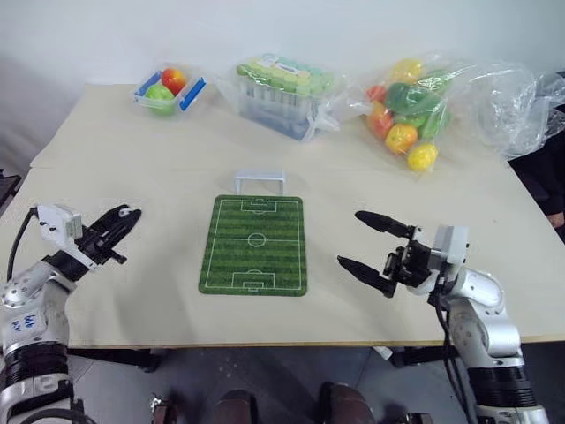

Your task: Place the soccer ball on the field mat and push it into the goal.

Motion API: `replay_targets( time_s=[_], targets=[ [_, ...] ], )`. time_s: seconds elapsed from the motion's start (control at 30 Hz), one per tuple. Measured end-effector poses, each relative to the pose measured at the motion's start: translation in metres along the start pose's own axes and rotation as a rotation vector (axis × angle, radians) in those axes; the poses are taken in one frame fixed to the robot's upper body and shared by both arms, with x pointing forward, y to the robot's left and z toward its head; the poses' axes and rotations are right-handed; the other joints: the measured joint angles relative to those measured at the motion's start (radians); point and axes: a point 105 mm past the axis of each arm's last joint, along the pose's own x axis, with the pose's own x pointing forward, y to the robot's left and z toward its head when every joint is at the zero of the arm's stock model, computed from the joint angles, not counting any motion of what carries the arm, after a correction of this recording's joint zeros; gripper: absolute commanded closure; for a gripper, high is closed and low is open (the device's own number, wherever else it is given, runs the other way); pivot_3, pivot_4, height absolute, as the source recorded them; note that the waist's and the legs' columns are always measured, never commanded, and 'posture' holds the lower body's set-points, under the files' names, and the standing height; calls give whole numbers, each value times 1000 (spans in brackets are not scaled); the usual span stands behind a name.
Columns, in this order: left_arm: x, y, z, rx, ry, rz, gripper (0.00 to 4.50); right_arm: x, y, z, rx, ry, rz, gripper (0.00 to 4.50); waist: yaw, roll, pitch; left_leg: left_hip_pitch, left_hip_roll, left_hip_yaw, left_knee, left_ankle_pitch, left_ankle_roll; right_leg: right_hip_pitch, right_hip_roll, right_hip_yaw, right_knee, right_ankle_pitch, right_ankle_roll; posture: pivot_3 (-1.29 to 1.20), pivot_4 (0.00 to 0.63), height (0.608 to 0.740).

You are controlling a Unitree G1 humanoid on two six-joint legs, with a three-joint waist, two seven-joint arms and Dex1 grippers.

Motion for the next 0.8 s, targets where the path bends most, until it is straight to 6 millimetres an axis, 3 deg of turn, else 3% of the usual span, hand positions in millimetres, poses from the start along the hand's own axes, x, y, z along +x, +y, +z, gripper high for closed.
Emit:
replay_targets(
  time_s=[0.1,0.3,0.5,0.6,0.8],
  targets=[
    [24,-44,10,50,27,-296,3647,-17,11,0,2,66,109,0,11,2,0,2,0,2,2,-1,1,1,0,1,0,0,0,0,150,740],
    [68,-99,-24,71,99,-587,3647,-44,27,-13,64,149,183,0,10,2,0,2,0,3,2,-1,1,1,0,2,0,0,1,0,150,740],
    [99,-104,-47,135,132,-606,3647,-54,30,-14,63,152,126,0,12,2,0,2,0,4,2,0,1,1,1,2,0,1,1,0,150,740],
    [102,-104,-59,138,165,-611,3647,-54,35,-15,71,148,108,0,12,2,0,1,0,4,2,-1,1,1,0,2,-1,1,1,0,150,740],
    [106,-105,-60,163,154,-625,3647,-51,39,-10,54,144,93,0,12,2,0,2,0,4,3,-1,1,1,0,3,-1,1,2,0,150,740]
  ],
)
